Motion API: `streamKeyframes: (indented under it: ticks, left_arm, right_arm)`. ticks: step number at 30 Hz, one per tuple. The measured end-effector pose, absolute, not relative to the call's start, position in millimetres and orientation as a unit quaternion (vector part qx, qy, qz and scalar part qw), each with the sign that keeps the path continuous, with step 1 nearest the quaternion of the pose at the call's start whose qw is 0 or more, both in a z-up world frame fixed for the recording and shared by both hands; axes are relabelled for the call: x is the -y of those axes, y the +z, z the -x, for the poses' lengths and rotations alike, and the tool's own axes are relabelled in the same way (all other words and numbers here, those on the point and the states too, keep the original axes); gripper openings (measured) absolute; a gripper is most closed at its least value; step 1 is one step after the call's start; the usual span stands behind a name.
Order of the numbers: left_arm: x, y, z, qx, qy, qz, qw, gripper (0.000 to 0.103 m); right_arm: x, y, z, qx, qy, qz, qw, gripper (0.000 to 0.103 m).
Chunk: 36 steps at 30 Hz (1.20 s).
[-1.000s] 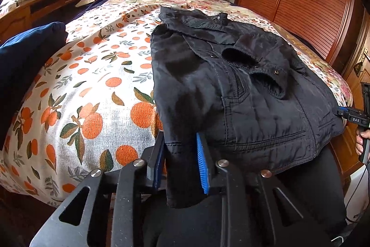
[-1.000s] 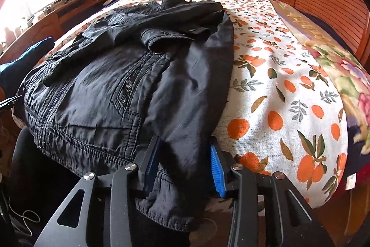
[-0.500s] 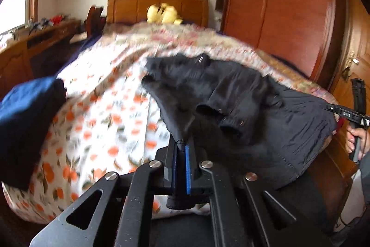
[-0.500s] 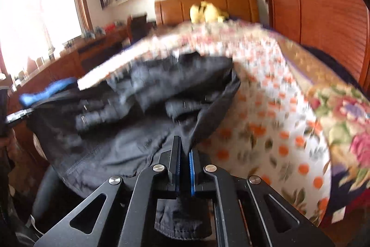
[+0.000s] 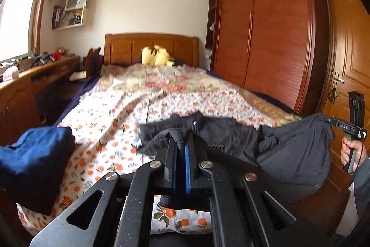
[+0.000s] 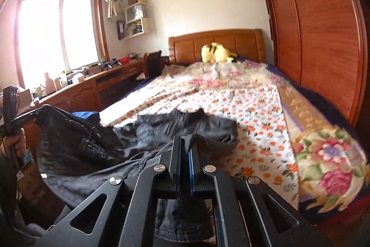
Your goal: Fold large clothes
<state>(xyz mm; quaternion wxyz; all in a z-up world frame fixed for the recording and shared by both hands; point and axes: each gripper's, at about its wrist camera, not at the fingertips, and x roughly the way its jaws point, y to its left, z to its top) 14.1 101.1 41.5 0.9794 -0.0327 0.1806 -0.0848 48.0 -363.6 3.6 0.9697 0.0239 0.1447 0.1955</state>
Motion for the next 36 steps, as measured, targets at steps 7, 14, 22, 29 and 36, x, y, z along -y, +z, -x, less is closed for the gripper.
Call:
streamKeyframes:
  ticks: [7,14,22,29,36]
  left_arm:
    - [-110,36,-22,-0.184,-0.071,0.036,0.98,0.006]
    - [-111,-12,-82,-0.232,-0.065,0.046,0.969,0.006]
    - [-104,-35,-156,-0.243,-0.06,0.044,0.967,0.006]
    - [-111,-48,-205,-0.234,-0.044,0.055,0.97,0.006]
    - [-130,-67,-231,-0.246,-0.054,0.083,0.964,0.006]
  right_arm:
    - [375,-12,-17,-0.15,0.184,-0.003,0.971,0.004]
    - [357,-63,-61,-0.193,0.18,0.001,0.964,0.004]
    - [337,-98,-153,-0.237,0.158,-0.013,0.958,0.004]
    - [319,-86,-217,-0.242,0.119,-0.014,0.963,0.005]
    - [288,-99,-256,-0.268,0.083,0.021,0.96,0.005]
